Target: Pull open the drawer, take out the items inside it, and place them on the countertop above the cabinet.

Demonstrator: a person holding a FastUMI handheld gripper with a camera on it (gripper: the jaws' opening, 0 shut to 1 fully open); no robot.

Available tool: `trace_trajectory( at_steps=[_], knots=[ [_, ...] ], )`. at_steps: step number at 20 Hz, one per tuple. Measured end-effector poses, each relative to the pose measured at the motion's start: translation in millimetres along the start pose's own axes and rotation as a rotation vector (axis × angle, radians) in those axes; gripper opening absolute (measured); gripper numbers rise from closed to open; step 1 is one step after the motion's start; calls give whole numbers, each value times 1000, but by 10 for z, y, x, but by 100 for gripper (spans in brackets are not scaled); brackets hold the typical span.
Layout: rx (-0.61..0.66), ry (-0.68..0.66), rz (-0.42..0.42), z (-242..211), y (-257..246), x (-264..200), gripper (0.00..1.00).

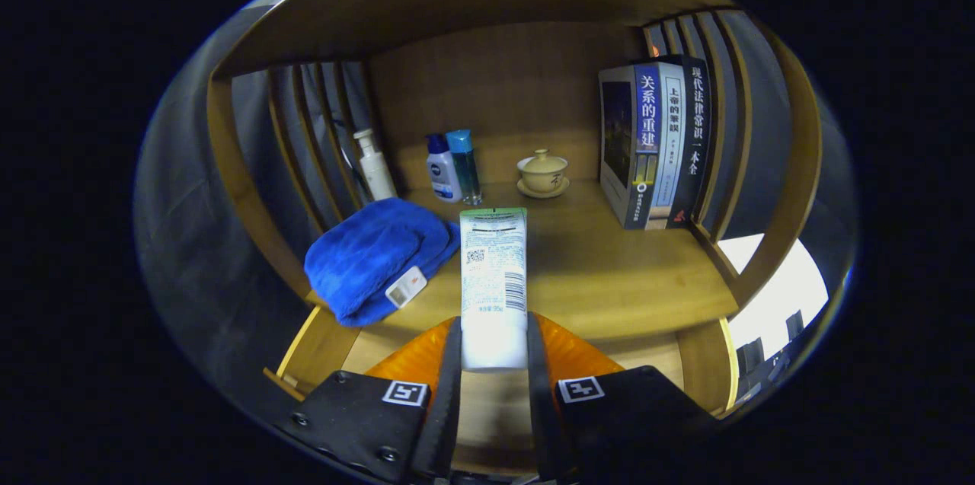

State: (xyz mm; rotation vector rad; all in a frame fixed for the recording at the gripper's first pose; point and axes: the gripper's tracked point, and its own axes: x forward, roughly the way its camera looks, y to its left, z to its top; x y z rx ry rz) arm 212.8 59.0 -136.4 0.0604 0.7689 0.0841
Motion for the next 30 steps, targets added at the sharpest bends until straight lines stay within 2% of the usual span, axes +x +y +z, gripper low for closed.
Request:
trace_trajectory(
  at_steps=[7, 13, 16, 20, 21, 24, 26, 30],
  knots=[
    [66, 42, -73, 57, -128, 602, 48],
    [71, 79, -99, -75, -131, 763, 49],
    [64, 97, -151, -149, -221, 843, 51],
    [43, 70, -152, -104, -162, 882, 54],
    [42, 64, -156, -95, -170, 878, 56],
    [42, 54, -153, -83, -158, 861, 88],
    [52, 57, -121, -88, -110, 847, 95],
    [62, -16, -117, 73, -154, 727, 97]
  ],
)
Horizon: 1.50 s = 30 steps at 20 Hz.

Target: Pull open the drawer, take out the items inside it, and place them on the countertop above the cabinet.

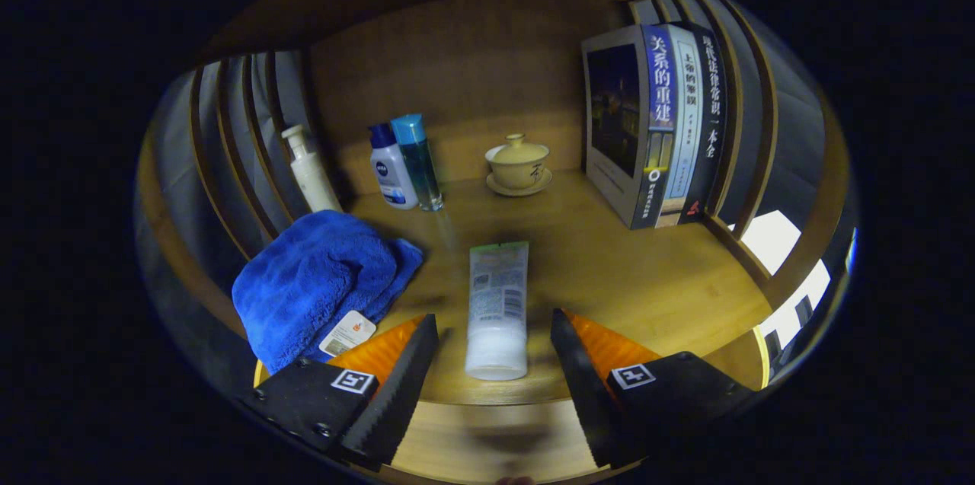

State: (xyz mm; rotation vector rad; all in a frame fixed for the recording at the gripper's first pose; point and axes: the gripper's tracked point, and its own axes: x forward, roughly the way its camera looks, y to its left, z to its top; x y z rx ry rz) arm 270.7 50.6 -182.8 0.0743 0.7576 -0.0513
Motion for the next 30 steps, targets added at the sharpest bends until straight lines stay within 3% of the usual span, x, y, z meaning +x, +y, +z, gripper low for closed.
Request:
trace_trajectory(
  at_steps=[5, 10, 13, 18, 30],
  knots=[
    [-57, -152, 95, 245, 175, -611, 97],
    [-117, -336, 122, 342, 276, -1320, 97],
    [-143, -427, 170, 116, 540, -1719, 97],
    [-138, -464, 192, -510, 896, -2017, 97],
    [-110, -530, 126, -1357, 727, -2241, 97]
  ],
)
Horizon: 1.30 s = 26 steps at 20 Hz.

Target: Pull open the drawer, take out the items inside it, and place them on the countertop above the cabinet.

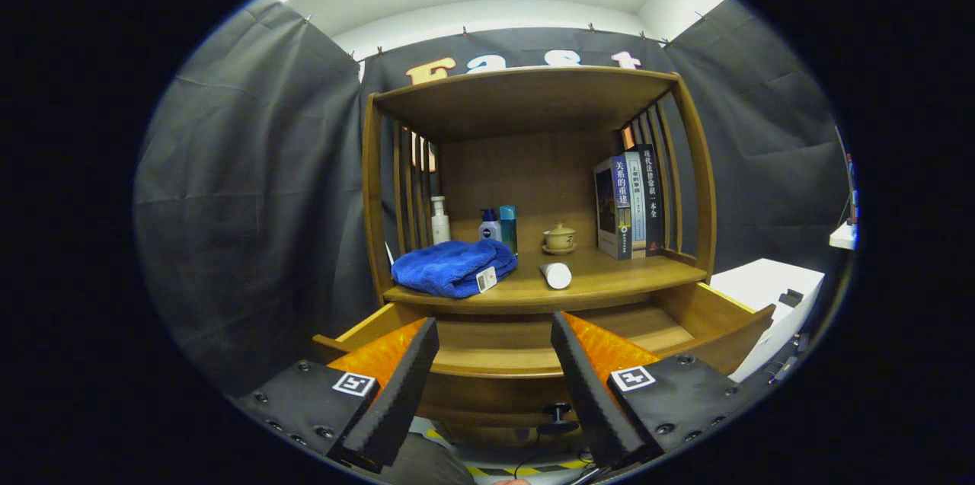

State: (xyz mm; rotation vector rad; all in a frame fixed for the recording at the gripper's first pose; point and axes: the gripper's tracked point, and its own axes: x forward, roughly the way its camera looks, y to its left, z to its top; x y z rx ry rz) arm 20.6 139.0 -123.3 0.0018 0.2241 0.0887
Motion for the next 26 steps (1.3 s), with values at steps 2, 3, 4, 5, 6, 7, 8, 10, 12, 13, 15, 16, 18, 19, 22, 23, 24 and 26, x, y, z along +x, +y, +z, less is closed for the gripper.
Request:
trace_trajectory(
  at_steps=[2, 3, 4, 5, 6, 7, 8, 10, 12, 13, 15, 16, 18, 19, 22, 23, 24, 26],
  knots=[
    [-14, 18, -9, -186, -25, -32, 97],
    [-17, 32, -16, -272, -53, -33, 97],
    [-15, 41, -27, -351, -91, -35, 97],
    [-12, 47, -41, -416, -129, -31, 97],
    [-12, 55, -57, -495, -187, -18, 97],
    [-13, 64, -79, -574, -256, 11, 97],
    [-12, 69, -96, -639, -313, 22, 97],
    [-12, 78, -125, -723, -406, 38, 97],
    [-23, 83, -145, -784, -476, 56, 97],
    [-30, 85, -154, -807, -505, 65, 97],
    [-45, 88, -165, -847, -546, 86, 97],
    [-43, 93, -176, -876, -573, 95, 97],
    [-30, 95, -175, -903, -566, 122, 97],
    [-31, 101, -181, -925, -606, 133, 97],
    [-35, 91, -167, -916, -586, 150, 97],
    [-40, 86, -167, -907, -582, 150, 97],
    [-44, 84, -166, -906, -587, 146, 97],
    [-43, 88, -159, -901, -605, 191, 97]
  ],
)
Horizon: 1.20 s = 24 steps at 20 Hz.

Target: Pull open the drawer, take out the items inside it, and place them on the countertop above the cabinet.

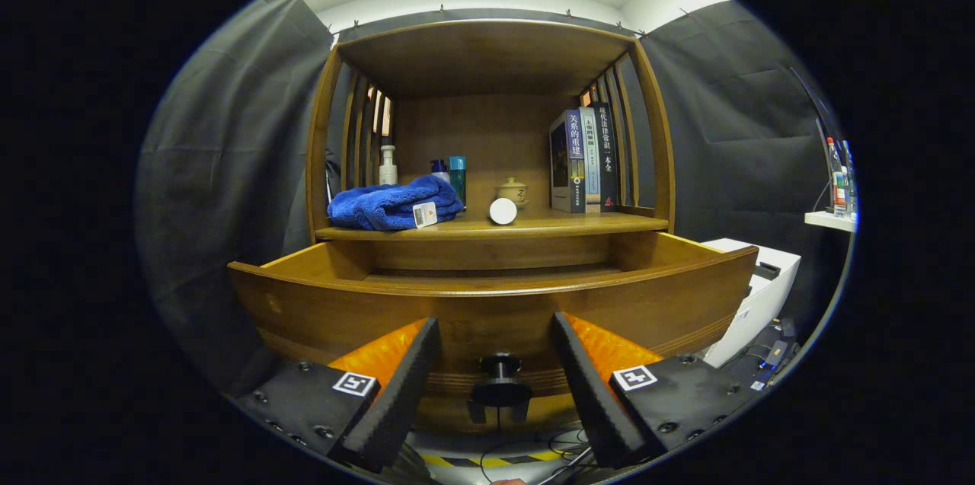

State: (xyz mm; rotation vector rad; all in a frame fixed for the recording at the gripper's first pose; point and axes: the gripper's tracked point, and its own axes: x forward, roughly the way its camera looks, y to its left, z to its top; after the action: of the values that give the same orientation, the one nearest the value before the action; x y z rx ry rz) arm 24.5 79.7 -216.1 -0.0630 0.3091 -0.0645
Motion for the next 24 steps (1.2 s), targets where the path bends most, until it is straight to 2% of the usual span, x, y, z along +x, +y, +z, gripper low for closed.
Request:
trace_trajectory(
  at_steps=[8, 19, 24],
  knots=[
    [1, 19, 8, 98, -18, 466, 97],
    [16, 51, 1, 184, 16, 1332, 97],
    [22, 64, -4, 201, 34, 1533, 97]
  ],
)
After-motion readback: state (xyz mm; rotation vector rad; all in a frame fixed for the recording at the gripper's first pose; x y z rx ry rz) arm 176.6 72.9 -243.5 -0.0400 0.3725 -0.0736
